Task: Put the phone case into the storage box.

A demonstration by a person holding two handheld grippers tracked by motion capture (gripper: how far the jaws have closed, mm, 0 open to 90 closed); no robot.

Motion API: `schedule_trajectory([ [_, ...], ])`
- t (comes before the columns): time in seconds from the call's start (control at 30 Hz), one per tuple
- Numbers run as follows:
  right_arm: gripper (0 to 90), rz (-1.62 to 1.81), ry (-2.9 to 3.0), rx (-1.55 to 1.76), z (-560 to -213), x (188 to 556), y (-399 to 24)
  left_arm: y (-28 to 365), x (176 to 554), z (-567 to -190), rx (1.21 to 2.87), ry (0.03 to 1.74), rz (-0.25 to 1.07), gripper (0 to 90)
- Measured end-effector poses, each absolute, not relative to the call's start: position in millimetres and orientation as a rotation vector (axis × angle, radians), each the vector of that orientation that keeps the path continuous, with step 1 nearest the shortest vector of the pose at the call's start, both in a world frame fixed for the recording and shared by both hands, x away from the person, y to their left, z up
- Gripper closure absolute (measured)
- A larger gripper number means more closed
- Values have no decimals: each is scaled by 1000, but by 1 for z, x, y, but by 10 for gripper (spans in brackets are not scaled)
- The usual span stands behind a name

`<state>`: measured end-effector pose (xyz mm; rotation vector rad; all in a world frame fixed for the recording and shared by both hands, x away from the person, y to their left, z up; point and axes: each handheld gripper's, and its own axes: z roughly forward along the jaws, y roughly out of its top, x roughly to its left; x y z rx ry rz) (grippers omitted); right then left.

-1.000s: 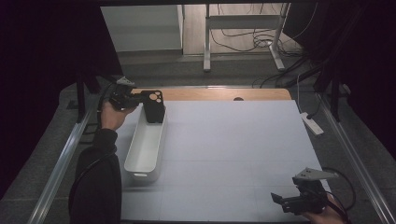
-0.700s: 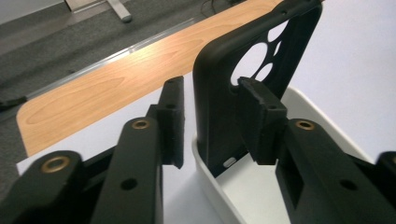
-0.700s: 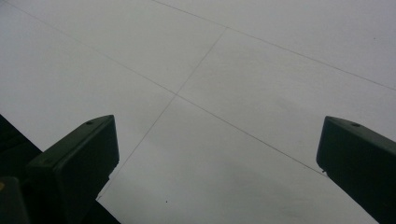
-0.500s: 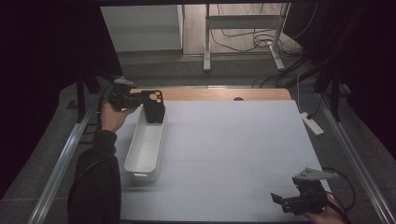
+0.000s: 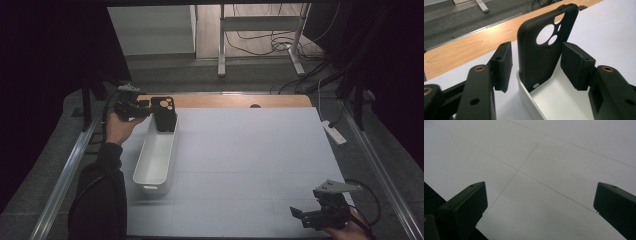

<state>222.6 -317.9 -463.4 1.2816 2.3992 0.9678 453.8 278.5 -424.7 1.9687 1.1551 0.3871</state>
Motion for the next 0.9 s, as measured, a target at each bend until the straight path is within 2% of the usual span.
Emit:
schedule_trajectory([
  [0.9,0,969,2388,1286,-463,222,-318,275,430,-423,1911,1161,316,129],
])
